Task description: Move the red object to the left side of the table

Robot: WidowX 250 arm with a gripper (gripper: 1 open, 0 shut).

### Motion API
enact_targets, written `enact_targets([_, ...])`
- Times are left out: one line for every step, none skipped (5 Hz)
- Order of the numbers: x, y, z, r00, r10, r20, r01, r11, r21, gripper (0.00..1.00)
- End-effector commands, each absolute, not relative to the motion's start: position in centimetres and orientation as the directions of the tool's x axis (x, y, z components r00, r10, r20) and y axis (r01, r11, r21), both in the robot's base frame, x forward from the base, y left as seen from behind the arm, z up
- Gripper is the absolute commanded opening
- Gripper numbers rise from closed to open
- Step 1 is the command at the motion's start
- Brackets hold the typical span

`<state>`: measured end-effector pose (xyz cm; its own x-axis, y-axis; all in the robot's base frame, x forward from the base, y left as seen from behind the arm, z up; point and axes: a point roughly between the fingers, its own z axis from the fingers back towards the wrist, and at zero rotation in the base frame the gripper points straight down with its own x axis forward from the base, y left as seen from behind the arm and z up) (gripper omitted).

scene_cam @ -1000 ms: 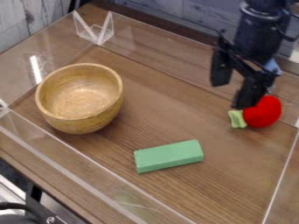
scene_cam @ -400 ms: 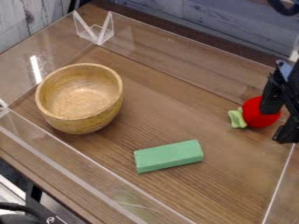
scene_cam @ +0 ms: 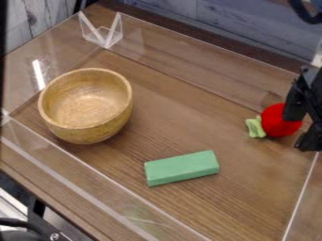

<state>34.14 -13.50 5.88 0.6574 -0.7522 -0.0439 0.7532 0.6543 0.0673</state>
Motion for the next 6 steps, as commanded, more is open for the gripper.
enact_targets([35.6,-13.0,8.5,0.648,-0.761,0.029,0.754,0.646,0.115,1.0])
enact_targets([35.1,-13.1,9.8,0.612,-0.789,0.054,0.778,0.613,0.138,1.0])
enact_targets([35.0,-12.3,9.8,0.621,-0.781,0.071,0.767,0.623,0.153,1.0])
enact_targets([35.3,-11.7,9.5,0.626,-0.775,0.084,0.758,0.63,0.167,1.0])
enact_targets([35.5,-11.9,8.8,0.601,-0.794,0.093,0.775,0.607,0.176,1.0])
enact_targets([35.7,-12.4,8.1,0.557,-0.824,0.104,0.801,0.566,0.196,1.0])
